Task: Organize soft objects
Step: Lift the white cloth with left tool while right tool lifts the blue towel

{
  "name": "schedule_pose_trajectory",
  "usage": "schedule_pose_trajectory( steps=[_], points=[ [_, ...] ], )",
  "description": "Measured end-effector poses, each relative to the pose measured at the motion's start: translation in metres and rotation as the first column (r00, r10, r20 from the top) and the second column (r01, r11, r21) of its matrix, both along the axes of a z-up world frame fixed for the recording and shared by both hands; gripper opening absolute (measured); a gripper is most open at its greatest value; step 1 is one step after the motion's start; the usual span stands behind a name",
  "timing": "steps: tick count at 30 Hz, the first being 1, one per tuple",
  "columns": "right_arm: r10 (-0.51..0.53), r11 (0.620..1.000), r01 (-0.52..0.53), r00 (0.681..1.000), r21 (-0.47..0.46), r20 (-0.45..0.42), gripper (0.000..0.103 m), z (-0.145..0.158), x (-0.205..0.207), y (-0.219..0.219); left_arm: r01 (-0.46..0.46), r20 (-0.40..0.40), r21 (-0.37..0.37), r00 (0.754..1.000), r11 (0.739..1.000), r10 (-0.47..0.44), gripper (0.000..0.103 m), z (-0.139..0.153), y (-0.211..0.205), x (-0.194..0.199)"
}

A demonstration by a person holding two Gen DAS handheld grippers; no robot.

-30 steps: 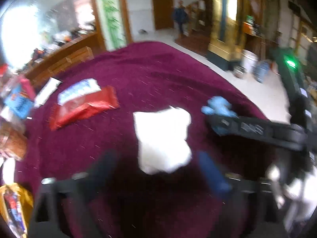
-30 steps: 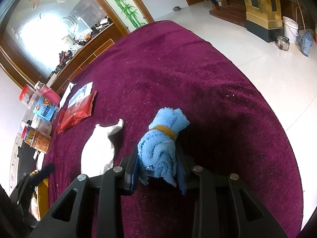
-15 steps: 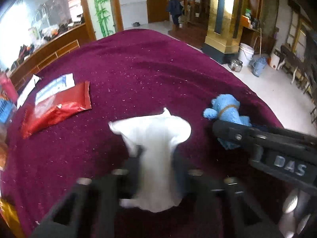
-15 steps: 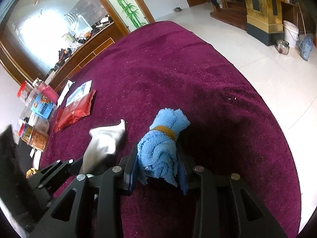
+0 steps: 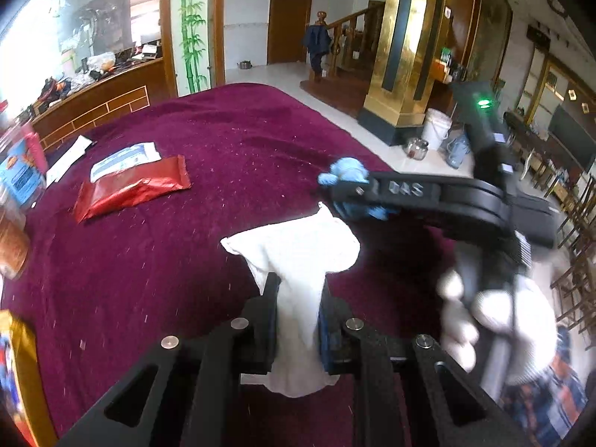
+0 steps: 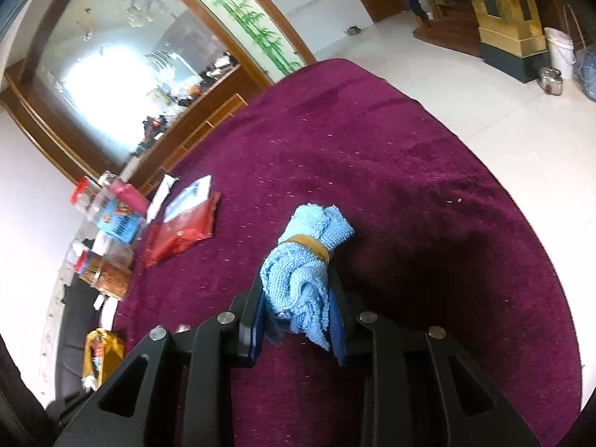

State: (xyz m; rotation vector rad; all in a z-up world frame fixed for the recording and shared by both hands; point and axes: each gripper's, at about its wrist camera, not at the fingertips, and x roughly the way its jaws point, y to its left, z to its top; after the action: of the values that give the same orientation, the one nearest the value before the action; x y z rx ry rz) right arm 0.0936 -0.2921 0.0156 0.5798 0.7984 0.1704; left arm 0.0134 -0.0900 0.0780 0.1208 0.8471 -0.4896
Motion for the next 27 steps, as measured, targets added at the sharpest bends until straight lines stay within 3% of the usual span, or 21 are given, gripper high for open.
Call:
schedule_pose_trajectory(
  steps=[8,17,22,27],
  points=[
    [-0.006,1.0,0.005,1.0,0.019,0.022,0.027,-0.001,-0.002,-0.002,-0.06,-0.01,-0.029,0.998,0.998,0.059,0.017,0.015,0.043,-0.053],
    [-0.052,0.997,0.053,0.998,-0.059,0.018,0.027,0.005,-0.021,0.008,-0.168,0.039,-0.05,0.985,0.984,0.17,0.017,0.031,0.099,-0.1],
    [0.019,0.996,-0.015,0.999,-0.083,0.047,0.027,0.027,-0.059,0.038,-0.218,0.078,-0.044,0.972,0.975,0.221,0.017,0.04,0.13,-0.119],
    [0.115,0.984,-0.103,0.99,-0.144,0.081,0.027,0.047,-0.103,0.081,-0.26,0.088,-0.092,0.959,0.961,0.268,0.017,0.041,0.161,-0.136]
  ],
)
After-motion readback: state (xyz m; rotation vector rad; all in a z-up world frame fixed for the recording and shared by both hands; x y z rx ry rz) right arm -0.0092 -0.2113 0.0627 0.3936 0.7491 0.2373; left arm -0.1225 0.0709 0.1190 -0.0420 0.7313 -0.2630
